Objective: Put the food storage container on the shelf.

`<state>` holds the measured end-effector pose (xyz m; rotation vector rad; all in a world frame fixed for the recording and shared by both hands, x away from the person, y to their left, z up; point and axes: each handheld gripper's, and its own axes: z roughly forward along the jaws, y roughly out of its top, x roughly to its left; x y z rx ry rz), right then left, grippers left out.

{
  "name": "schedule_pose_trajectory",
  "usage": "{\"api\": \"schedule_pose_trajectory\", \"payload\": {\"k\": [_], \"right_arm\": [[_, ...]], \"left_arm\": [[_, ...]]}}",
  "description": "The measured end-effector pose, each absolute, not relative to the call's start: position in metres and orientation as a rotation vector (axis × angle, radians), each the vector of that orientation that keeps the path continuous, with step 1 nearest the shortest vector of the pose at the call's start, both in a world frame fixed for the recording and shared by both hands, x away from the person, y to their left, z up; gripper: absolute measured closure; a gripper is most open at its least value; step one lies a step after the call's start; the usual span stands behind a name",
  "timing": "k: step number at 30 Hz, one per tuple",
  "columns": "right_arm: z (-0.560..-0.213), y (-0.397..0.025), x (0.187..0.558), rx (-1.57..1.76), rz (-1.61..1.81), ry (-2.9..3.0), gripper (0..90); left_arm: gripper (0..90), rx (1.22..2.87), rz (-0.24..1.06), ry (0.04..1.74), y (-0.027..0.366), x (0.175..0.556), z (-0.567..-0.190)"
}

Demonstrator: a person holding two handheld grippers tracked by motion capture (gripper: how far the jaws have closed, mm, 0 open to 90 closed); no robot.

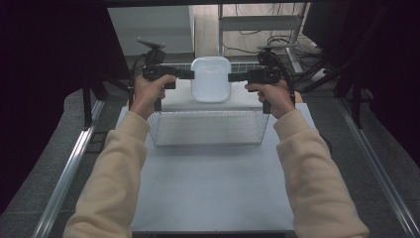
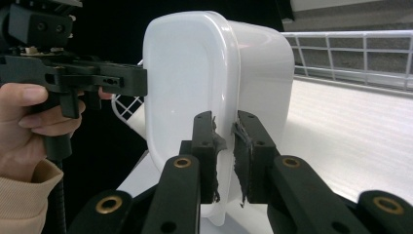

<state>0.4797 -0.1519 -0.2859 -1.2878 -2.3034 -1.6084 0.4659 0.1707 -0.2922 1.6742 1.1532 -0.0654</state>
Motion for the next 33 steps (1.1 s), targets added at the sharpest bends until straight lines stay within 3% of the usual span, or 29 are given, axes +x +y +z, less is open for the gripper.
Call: {"api": "schedule_pose_trajectory", "payload": {"k": [12,29,33], "right_arm": [[-0.29,-0.148,0.518,-1.446,-1.462,-2.178,70.4],[-0.306,-0.151,0.537,-1.544,-1.434,-1.985,64.5],[-0.304,-0.147,0.533,-1.58,-1.466,-2.031,42.3]], "left_arm": [[75.3,1.531,-0.253,1.256,0.177,0.505,-0.311],[70.9,1.472,-0.31,1.299,0.175,0.518,-0.326],[54.2,1.466,-0.248,1.282,0.172,0.513,-0.323]]}}
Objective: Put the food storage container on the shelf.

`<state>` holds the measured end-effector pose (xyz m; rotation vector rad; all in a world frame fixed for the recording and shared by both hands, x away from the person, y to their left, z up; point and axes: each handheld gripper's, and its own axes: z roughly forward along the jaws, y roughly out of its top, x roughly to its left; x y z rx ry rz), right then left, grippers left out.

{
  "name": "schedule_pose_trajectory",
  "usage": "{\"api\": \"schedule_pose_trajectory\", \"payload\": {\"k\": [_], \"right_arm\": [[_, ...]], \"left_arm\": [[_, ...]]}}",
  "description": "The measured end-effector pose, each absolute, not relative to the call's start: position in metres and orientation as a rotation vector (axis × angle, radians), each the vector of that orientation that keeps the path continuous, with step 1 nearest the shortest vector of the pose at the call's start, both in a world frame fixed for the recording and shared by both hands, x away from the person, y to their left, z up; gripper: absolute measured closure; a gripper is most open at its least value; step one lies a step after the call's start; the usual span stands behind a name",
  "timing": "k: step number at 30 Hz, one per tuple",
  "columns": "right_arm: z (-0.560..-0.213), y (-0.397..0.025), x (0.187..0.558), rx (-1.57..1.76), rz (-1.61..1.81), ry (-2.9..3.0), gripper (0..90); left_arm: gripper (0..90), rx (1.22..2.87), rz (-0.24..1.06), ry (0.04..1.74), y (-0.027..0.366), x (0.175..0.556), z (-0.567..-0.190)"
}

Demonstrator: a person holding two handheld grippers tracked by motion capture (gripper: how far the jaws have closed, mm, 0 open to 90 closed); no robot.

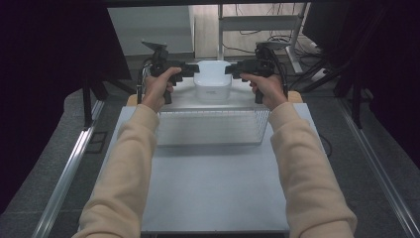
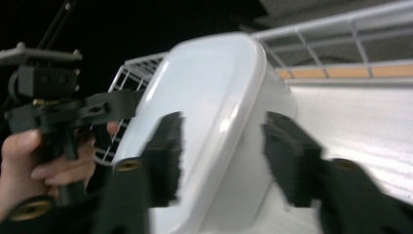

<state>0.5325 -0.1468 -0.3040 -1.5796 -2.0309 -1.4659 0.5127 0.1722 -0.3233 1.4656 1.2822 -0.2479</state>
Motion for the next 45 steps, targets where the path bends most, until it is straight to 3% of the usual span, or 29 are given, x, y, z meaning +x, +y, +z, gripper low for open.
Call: {"api": "schedule_pose_trajectory", "payload": {"k": [3,6,12,20,30,35,45], "right_arm": [[-0.297,-0.144,0.523,-1.569,-1.52,-2.071,30.2],[-0.287,-0.142,0.508,-1.527,-1.569,-2.173,26.9],[-0.276,-0.15,0.477,-1.406,-1.646,-2.335,24.5],[-0.288,-0.173,0.435,-1.271,-1.683,-2.489,24.1],[-0.331,-0.215,0.367,-1.205,-1.721,-2.605,23.7],[-0.374,-0.233,0.321,-1.189,-1.678,-2.684,23.7],[-0.439,-0.246,0.295,-1.223,-1.511,-2.693,24.1]], "left_arm": [[39.8,1.507,-0.14,1.279,0.171,0.502,-0.315],[34.4,1.535,-0.066,1.237,0.174,0.486,-0.307],[29.4,1.563,0.03,1.175,0.183,0.449,-0.301],[28.9,1.632,0.098,1.091,0.189,0.4,-0.314],[28.4,1.699,0.181,1.03,0.19,0.329,-0.361],[28.0,1.728,0.198,1.048,0.193,0.293,-0.397],[27.1,1.82,0.197,1.116,0.196,0.263,-0.457]]}}
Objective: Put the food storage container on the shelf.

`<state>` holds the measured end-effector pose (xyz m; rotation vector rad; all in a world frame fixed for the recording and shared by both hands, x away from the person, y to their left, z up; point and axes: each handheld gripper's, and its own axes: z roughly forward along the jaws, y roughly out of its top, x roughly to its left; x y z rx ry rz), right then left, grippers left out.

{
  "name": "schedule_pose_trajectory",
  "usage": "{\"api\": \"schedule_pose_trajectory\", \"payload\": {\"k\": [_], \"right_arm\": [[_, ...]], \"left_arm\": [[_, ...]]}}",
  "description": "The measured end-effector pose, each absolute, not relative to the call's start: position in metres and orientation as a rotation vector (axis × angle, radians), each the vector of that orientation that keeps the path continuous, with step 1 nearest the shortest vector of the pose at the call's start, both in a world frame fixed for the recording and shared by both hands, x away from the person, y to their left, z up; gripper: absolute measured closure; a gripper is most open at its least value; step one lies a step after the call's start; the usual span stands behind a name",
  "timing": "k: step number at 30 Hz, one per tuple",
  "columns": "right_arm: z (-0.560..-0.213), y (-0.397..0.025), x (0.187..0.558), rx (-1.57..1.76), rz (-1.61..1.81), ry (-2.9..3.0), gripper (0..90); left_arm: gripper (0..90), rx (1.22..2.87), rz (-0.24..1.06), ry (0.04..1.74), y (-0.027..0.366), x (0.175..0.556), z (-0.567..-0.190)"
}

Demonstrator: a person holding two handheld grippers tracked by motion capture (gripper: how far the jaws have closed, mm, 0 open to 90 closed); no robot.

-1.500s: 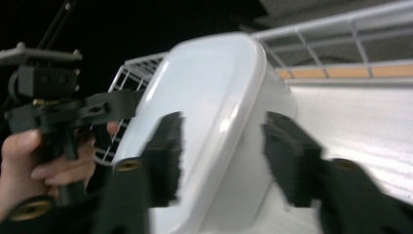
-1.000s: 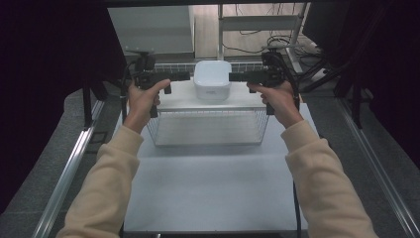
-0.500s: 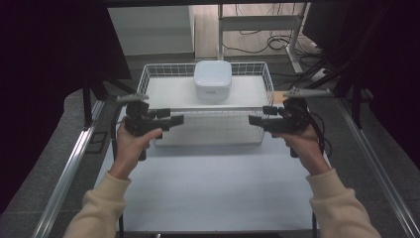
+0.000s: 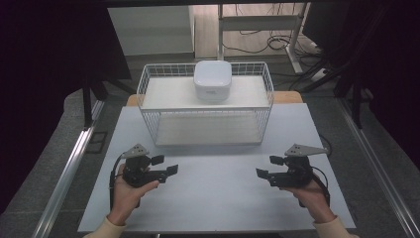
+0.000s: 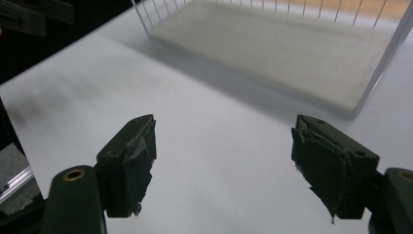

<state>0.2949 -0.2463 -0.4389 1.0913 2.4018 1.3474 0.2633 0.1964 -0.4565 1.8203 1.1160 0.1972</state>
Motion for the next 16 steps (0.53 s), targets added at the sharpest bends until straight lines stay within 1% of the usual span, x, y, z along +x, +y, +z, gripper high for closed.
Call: {"api": "schedule_pose_trajectory", "payload": {"k": [1,2,6,10,16], "right_arm": [[-0.439,-0.246,0.295,1.091,1.347,2.402,24.1],[-0.446,-0.247,0.296,1.107,1.33,2.414,24.1],[-0.45,-0.246,0.296,1.106,1.322,2.42,24.2],[-0.447,-0.247,0.295,1.104,1.337,2.406,24.2],[-0.444,-0.249,0.294,1.092,1.369,2.395,23.8]], "left_arm": [[27.1,1.826,0.192,1.125,0.196,0.263,-0.459],[26.8,1.831,0.195,1.126,0.197,0.262,-0.461],[26.1,1.827,0.205,1.143,0.198,0.261,-0.464],[24.8,1.836,0.211,1.136,0.197,0.261,-0.464],[26.0,1.842,0.222,1.136,0.199,0.259,-0.466]]}}
